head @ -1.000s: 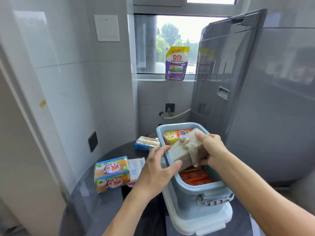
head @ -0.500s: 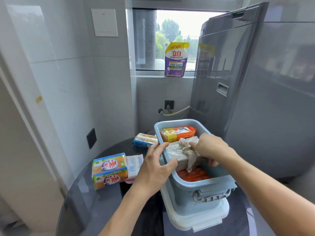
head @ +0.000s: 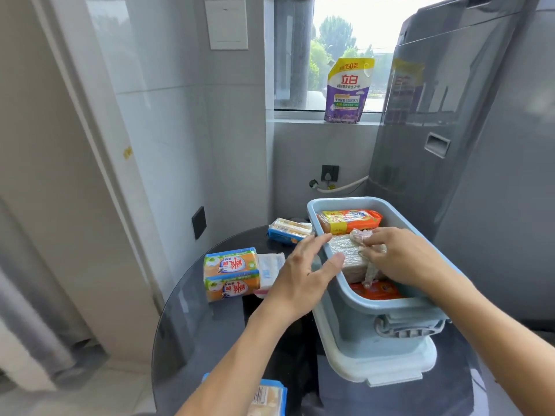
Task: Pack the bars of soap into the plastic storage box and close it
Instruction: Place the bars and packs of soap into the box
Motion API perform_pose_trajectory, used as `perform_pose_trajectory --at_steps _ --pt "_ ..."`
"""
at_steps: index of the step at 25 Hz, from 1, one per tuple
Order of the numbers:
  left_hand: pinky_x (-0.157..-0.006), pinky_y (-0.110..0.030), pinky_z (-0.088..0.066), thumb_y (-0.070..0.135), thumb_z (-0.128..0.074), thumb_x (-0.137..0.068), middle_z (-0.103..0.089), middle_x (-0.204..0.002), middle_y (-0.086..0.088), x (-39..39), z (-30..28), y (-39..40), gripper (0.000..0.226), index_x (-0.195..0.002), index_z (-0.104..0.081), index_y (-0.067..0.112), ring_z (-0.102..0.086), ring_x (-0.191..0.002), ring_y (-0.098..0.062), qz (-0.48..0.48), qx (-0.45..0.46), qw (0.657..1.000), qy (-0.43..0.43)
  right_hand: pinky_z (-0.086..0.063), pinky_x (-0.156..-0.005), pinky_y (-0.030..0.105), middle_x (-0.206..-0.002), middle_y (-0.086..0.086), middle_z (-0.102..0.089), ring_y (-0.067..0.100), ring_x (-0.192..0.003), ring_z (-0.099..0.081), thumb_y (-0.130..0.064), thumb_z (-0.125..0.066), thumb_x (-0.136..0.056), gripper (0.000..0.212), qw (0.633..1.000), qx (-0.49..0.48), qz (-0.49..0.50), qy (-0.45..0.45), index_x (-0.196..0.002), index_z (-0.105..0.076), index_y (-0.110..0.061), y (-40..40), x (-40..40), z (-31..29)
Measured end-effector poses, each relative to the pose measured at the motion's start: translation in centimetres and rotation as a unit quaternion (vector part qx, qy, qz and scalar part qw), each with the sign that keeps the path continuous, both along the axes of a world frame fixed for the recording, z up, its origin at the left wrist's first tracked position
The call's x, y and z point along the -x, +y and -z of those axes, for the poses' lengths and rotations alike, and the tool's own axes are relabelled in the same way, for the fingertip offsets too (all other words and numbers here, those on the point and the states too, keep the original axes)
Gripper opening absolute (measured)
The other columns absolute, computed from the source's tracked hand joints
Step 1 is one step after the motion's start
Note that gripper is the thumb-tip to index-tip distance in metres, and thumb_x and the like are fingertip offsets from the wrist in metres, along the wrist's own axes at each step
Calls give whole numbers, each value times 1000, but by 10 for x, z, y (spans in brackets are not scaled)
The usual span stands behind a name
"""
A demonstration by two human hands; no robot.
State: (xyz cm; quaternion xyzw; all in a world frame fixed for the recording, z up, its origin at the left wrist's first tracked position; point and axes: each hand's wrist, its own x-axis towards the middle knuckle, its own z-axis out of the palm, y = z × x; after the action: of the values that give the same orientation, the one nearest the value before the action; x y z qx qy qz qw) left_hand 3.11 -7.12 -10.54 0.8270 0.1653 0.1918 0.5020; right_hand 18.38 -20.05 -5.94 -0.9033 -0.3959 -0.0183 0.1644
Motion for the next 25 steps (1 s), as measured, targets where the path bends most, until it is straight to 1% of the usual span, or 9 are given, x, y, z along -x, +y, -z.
perform_pose_trajectory --at_steps 3,5,7,10,13,15,18,21,25 --pt "-97 -29 -48 60 -54 -84 -62 -130 9 9 -13 41 56 -134 -55 34 -58 -117 -8 -63 -1 998 -19 -46 -81 32 -124 -4 -68 25 -104 -61 -27 -65 -89 20 990 -106 7 -94 -104 -76 -21 -2 22 -8" --pt "-96 -29 -47 47 -64 -82 -62 -132 5 21 -14 83 55 -134 -56 30 -59 -116 -12 -140 -109 984 22 -47 -80 34 -117 -3 -71 27 -103 -60 -20 -69 -85 14 972 -174 -49 -148 -97 -76 -21 4 52 -20" --pt "-101 -30 -43 40 -71 -82 -52 -145 3 40 4 121 66 -142 -49 24 -51 -127 -17 -182 -212 952 126 -49 -80 35 -109 -3 -72 27 -101 -61 -16 -72 -83 10 950 -208 -139 -186 -90 -76 -20 17 87 -25" --pt "-107 -39 -41 51 -78 -74 -43 -150 -3 59 38 146 93 -150 -37 17 -44 -131 -20 -142 -142 953 227 -46 -95 40 -120 -1 -68 26 -119 -54 -23 -65 -87 17 943 -111 -243 -199 -99 -75 -19 43 130 1" --pt "-107 -43 -39 64 -74 -58 -41 -144 -1 53 54 150 114 -153 -26 24 -33 -133 -24 -83 -254 919 289 -38 -104 37 -131 -3 -61 24 -132 -44 -29 -54 -92 26 946 -38 -279 -162 -109 -73 -23 65 147 27" --pt "-91 -41 -44 61 -74 -58 -46 -126 -2 49 59 151 96 -140 -38 24 -40 -120 -26 -108 -326 884 317 -37 -103 35 -132 -7 -59 22 -131 -42 -33 -51 -93 28 949 -21 -283 -137 -112 -70 -27 73 144 33" --pt "-72 -35 -41 61 -77 -53 -48 -102 2 45 59 151 68 -102 -46 25 -46 -100 -21 -139 -303 887 319 -46 -89 32 -123 -11 -60 17 -115 -47 -39 -47 -93 29 959 16 -263 -103 -112 -65 -28 81 128 33" --pt "-73 -35 -42 60 -79 -51 -52 -100 4 43 58 148 69 -102 -47 27 -51 -95 -19 -139 -292 893 314 -51 -74 34 -116 -9 -62 17 -101 -56 -42 -47 -92 29 966 43 -245 -69 -113 -61 -28 73 127 40" --pt "-79 -37 -48 53 -82 -51 -59 -102 3 48 52 141 70 -106 -50 24 -58 -95 -22 -140 -281 897 310 -51 -82 40 -117 -7 -63 20 -105 -60 -59 -48 -88 48 938 120 -324 32 -123 -56 -27 49 156 70"
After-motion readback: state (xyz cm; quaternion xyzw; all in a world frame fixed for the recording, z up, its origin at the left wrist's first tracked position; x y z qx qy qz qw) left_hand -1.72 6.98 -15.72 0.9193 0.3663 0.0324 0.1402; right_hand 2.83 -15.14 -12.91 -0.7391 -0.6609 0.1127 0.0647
